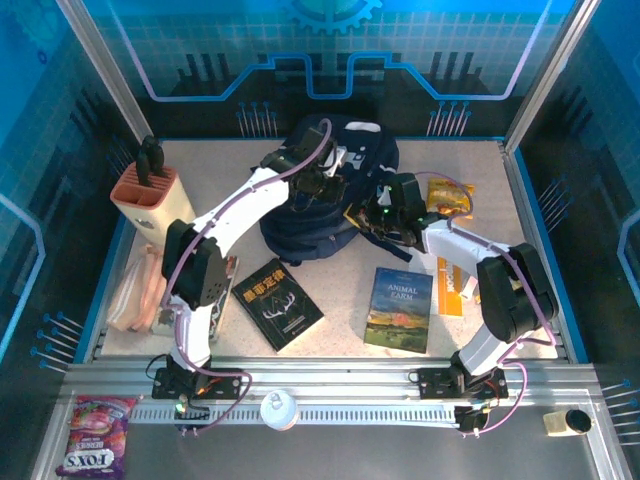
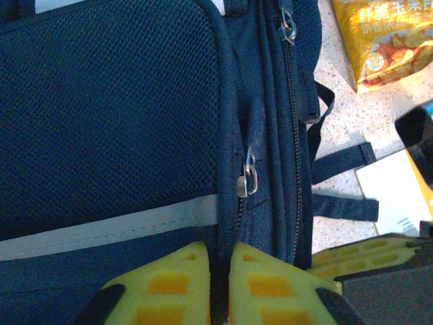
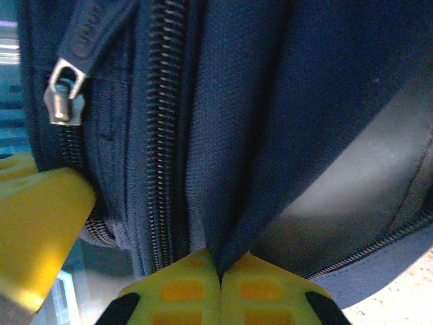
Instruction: Pack books, pencil case, and school supplies into a backpack
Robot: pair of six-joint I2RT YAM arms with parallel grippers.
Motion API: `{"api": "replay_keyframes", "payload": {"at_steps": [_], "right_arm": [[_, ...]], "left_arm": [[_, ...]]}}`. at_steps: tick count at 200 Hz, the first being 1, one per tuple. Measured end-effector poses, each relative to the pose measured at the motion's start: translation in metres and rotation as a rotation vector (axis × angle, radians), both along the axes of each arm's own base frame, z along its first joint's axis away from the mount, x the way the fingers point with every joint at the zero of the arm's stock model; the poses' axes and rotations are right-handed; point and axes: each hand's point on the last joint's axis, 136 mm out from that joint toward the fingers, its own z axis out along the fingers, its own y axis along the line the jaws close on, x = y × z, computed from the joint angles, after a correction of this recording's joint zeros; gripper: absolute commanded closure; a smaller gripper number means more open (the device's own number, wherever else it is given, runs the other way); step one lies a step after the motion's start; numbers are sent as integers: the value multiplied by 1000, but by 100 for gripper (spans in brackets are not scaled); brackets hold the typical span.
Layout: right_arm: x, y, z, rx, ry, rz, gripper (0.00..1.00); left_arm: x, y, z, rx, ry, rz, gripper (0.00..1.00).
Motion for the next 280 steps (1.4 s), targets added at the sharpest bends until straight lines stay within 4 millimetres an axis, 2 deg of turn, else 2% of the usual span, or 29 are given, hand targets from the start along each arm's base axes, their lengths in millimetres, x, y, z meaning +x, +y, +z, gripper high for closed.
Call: {"api": "replay_keyframes", "payload": {"at_steps": [17, 29, 50, 65, 84, 112, 125, 160, 183, 217, 280], "right_arm": [[0, 3, 2, -5, -14, 10, 98], [0, 4, 1, -12, -20, 16, 99], [1, 8, 4, -18, -31, 31, 99], [2, 12, 9, -18, -49, 43, 99], [3, 18, 16, -18, -69, 58, 99], [5, 23, 22, -18, -84, 69, 99], [5, 24, 23, -17, -84, 73, 99], [5, 27, 19, -21, -74, 79, 99], [4, 28, 19, -22, -73, 81, 98], [4, 28, 19, -23, -75, 83, 98], [5, 29, 20, -23, -77, 84, 98]], "left_arm": [[-11, 9, 15, -31, -20, 40, 56], [-23, 19, 31, -56, -48, 66, 49], [-50, 38, 57, -116, -93, 123, 42], [-66, 47, 60, -141, -104, 159, 41], [-88, 49, 42, -137, -71, 186, 41], [-117, 42, -13, -78, 40, 213, 44], [-124, 37, -30, -53, 74, 228, 47], [-125, 21, -58, 8, 90, 267, 53], [-117, 19, -70, 42, 91, 296, 58], [-96, 16, -61, 63, 35, 335, 62], [-87, 28, -61, 92, -10, 423, 65]]}}
